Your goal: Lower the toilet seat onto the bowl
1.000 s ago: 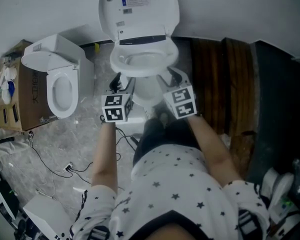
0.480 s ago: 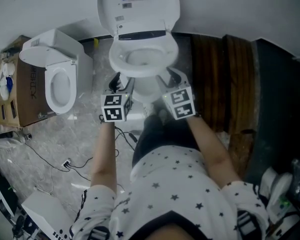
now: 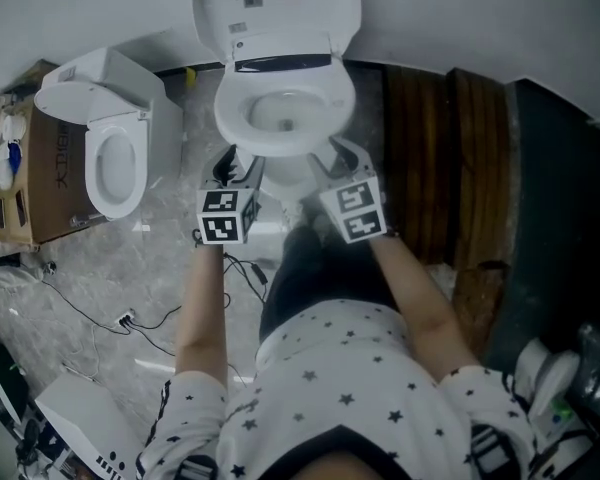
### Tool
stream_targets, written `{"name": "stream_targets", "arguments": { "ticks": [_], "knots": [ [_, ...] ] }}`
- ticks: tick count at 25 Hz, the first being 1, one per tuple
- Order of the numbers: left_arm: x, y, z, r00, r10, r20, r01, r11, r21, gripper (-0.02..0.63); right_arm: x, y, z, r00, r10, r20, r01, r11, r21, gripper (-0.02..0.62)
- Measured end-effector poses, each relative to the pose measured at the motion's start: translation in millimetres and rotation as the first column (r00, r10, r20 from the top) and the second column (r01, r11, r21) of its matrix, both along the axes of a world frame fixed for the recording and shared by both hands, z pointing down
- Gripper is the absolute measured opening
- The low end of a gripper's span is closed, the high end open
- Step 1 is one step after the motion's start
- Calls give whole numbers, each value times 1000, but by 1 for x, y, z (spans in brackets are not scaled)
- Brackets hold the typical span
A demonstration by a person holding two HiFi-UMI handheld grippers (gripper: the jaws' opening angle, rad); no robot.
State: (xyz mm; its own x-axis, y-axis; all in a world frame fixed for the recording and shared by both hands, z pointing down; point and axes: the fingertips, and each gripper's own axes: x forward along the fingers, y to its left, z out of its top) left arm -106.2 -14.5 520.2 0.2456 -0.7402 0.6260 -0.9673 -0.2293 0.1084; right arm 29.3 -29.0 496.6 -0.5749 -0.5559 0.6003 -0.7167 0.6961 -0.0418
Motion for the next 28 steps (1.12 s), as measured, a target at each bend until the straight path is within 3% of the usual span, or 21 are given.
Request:
{"name": "stream_targets", "arguments": {
  "ticks": [10, 28],
  "knots": [
    [3, 14, 18, 1000, 12, 10, -12, 1000, -16, 233, 3, 14, 18, 999, -40, 1, 40, 999, -11, 176],
    [6, 40, 49, 999, 46, 21, -45, 999, -25, 233, 6, 42, 50, 1000, -21, -20, 21, 1000, 6, 176]
  ]
}}
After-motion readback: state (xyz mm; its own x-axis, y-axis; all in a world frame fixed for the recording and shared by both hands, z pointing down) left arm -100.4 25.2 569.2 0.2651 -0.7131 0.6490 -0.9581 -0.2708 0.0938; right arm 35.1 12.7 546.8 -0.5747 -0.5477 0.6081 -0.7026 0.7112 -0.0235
